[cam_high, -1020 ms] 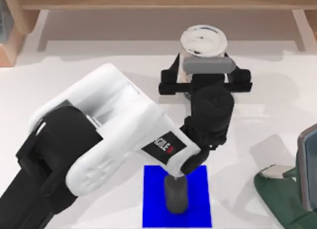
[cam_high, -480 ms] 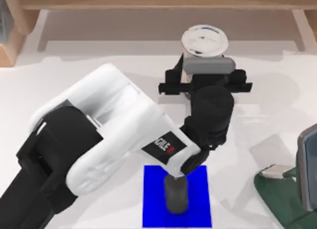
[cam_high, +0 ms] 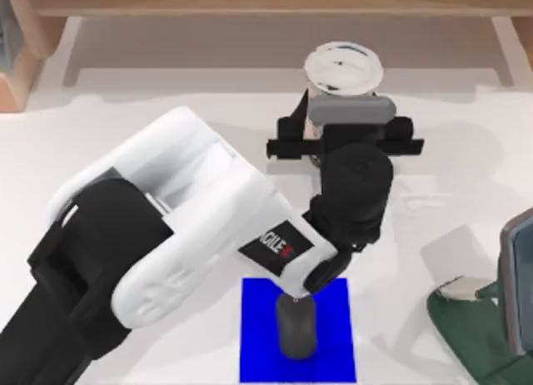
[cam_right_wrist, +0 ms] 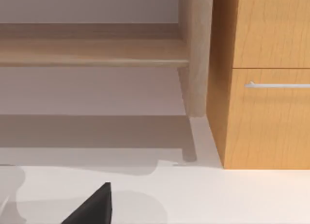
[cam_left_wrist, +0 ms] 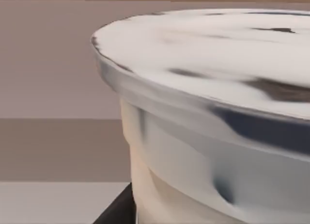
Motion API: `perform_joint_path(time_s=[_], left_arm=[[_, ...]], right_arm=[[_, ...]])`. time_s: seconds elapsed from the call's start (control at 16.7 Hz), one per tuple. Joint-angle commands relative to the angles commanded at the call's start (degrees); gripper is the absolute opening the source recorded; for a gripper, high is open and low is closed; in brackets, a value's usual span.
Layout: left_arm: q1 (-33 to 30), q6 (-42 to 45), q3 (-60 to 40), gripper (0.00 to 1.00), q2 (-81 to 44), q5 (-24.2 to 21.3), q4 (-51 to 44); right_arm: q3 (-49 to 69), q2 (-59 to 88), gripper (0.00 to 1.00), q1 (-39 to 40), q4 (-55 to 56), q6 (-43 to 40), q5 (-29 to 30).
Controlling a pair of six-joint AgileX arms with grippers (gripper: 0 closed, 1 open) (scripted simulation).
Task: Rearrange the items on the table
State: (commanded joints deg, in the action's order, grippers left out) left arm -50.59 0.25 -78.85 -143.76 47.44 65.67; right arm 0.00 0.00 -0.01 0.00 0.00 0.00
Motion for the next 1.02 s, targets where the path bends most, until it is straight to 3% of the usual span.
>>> perform_joint_path(time_s=[1.02], left_arm=[[-0.2,0.2,0.2,0.00,1.5,0.0,-1.2]], right_arm=[[0.0,0.0,1.00,0.0,0.0,0.0,0.0]])
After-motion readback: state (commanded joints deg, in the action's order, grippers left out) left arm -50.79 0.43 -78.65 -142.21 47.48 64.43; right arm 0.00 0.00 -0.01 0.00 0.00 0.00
